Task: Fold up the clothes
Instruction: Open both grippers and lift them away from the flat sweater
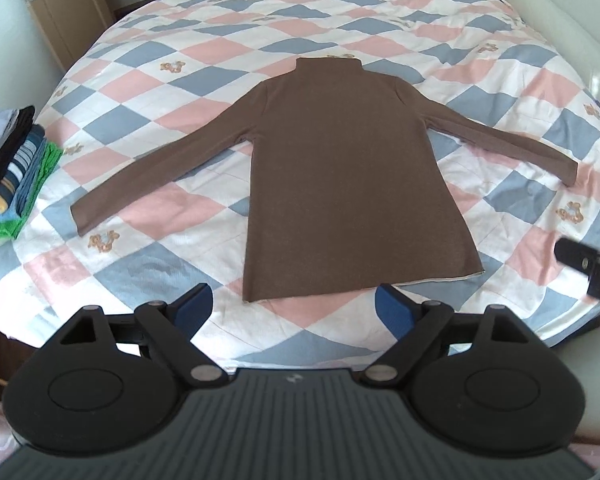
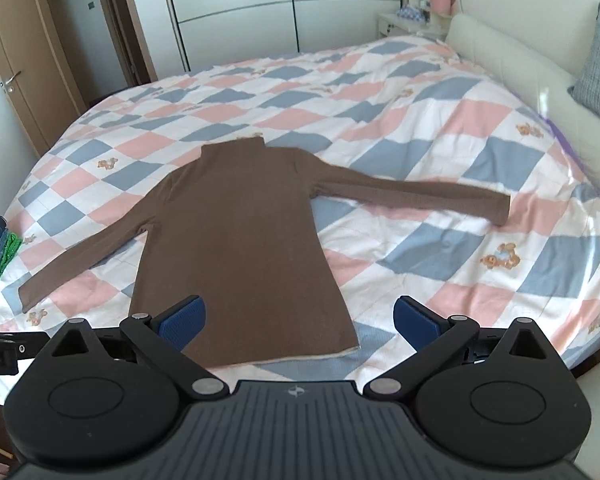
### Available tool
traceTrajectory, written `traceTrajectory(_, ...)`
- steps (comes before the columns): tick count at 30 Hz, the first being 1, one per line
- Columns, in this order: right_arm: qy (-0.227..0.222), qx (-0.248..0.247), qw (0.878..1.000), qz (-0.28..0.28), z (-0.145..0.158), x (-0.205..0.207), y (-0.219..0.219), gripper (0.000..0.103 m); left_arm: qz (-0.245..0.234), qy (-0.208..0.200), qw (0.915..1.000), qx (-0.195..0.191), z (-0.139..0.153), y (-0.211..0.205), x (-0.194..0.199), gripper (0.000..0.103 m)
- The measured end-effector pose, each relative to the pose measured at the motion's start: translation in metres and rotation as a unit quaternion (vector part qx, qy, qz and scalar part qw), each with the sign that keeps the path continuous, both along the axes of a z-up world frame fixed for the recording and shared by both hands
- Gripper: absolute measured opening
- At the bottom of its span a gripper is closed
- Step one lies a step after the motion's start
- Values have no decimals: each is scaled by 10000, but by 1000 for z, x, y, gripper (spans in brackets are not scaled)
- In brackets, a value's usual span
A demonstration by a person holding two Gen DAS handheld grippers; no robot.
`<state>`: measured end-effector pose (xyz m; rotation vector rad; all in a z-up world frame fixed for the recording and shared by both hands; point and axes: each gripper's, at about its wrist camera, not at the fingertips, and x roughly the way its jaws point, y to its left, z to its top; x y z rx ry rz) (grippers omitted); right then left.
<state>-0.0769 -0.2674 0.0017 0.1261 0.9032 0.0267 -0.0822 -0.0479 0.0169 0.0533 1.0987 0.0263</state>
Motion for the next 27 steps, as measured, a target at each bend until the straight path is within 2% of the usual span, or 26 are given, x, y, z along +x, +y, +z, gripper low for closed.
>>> traceTrajectory(9,423,-12,9987,283,-7,-20,-27,103,18,30,10000,-12,-5,-39,-29,88)
traceTrajectory(18,438,94,9982,410,-4,-44,-44,103,10,-28,10000,-2,1,-54,-51,91)
traceTrajectory(27,309,101,9984,470,8,-54,-51,103,60,-201,9998,48,13,-57,-54,93)
